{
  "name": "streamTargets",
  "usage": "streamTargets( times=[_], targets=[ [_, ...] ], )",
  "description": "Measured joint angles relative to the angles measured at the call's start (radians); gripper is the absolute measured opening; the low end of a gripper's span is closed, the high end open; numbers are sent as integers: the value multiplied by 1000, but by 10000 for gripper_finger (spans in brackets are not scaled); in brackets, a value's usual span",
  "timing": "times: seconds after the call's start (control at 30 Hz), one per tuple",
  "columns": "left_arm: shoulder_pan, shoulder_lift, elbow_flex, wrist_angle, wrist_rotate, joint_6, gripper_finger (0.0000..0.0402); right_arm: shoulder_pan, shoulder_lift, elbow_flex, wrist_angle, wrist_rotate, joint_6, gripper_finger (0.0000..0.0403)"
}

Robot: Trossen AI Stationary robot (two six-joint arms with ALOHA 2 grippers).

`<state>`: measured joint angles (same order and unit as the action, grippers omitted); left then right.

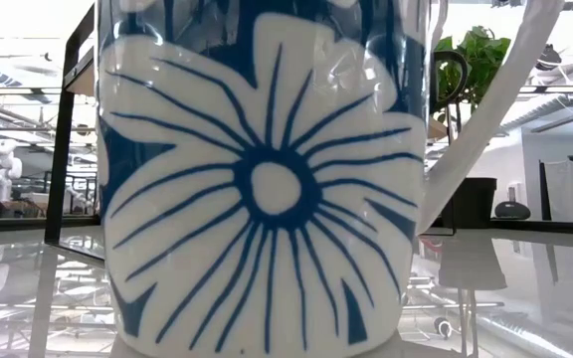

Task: Place coffee mugs
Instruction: Put the red mug on top of the shelf

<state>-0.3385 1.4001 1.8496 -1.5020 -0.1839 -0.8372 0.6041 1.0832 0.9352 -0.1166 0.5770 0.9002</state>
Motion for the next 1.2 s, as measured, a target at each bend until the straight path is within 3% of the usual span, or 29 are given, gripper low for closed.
streamTargets(
  times=[0.17,0.37,0.7,1.2],
  targets=[
    [49,30,0,-22,3,58,24,0,0,0,-5,3,-3,0],
    [109,100,0,-19,74,137,24,0,0,0,-7,25,-4,0],
    [120,209,0,-63,114,474,24,0,0,0,-19,25,27,0],
    [227,217,0,-62,146,723,25,0,0,0,-32,25,57,0]
  ],
)
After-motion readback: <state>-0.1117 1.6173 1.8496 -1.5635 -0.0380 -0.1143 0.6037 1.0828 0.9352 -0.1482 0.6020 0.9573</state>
